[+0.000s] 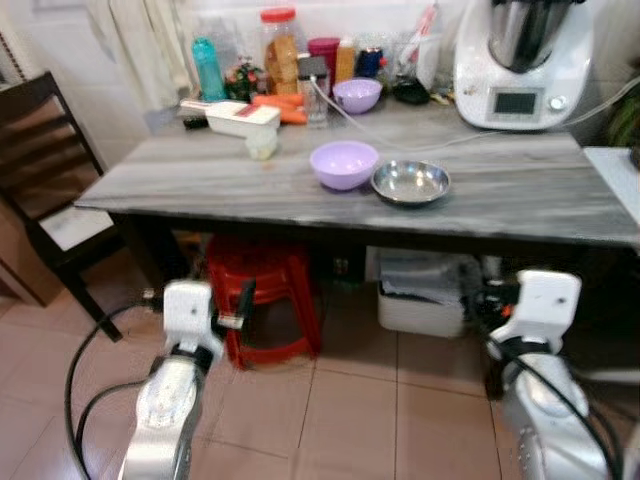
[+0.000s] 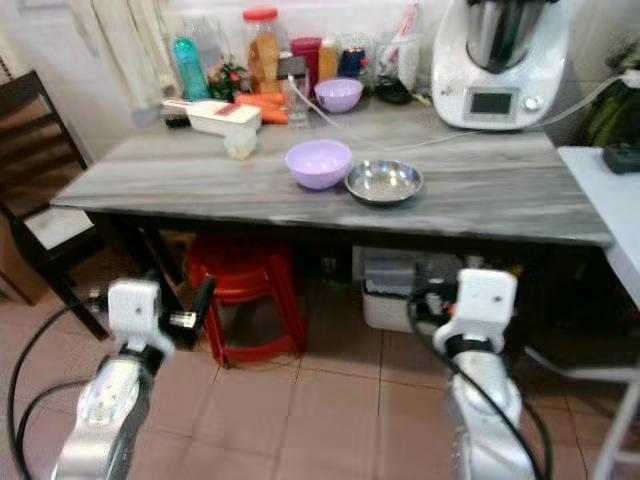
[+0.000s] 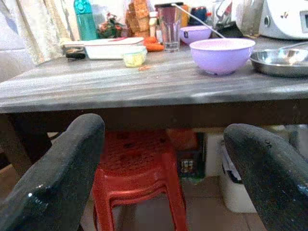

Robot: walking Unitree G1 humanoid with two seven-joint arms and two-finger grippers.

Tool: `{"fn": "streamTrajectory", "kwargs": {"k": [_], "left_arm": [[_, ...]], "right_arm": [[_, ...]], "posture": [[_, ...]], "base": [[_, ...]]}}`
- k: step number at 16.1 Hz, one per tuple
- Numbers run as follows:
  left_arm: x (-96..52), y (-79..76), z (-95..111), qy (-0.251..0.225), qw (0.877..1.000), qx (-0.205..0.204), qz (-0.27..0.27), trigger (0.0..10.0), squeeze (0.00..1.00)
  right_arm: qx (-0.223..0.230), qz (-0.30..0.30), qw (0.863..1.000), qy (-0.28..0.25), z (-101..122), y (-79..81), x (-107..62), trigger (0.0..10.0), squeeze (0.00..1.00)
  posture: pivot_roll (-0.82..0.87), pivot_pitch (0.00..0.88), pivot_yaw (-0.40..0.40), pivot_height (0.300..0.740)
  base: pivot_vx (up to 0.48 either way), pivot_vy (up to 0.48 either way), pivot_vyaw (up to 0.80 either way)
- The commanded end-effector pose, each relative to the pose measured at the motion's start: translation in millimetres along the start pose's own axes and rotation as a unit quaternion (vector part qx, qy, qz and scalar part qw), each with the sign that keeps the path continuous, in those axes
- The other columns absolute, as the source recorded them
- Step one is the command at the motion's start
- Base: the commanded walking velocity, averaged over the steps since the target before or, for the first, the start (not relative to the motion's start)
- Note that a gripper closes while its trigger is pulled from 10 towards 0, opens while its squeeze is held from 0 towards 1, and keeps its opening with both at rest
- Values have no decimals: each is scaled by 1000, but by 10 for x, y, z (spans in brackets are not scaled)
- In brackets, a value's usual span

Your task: Setting the table

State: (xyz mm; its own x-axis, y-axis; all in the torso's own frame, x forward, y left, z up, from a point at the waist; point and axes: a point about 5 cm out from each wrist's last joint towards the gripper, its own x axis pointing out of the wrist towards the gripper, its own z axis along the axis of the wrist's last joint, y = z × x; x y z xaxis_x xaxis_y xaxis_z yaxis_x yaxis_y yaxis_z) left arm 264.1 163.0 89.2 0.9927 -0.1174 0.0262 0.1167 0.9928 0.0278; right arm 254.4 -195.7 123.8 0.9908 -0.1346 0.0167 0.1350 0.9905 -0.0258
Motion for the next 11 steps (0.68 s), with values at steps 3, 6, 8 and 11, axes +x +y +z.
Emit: {"fn": "streamTrajectory", "kwargs": {"k": [3,6,8,11], "left_arm": [[13,15,36,-7,1000,-4,-8,10000,0],[19,-3,40,-7,1000,-12,-9,10000,0],[22,-7,38,-4,1000,-11,-11,10000,0],[21,7,40,-3,1000,-8,-17,10000,0]], "right_arm": [[15,16,1000,-9,60,85,26,10000,0],[22,19,1000,-4,50,95,27,10000,0],[17,21,1000,-7,58,95,28,10000,0],[21,21,1000,-8,62,98,33,10000,0]], "posture": [[-66,0,58,740],[-65,0,57,740],[-65,0,57,740],[-66,0,57,740]], "base": [[0,0,0],[0,0,-440],[0,0,-800],[0,0,-267]]}}
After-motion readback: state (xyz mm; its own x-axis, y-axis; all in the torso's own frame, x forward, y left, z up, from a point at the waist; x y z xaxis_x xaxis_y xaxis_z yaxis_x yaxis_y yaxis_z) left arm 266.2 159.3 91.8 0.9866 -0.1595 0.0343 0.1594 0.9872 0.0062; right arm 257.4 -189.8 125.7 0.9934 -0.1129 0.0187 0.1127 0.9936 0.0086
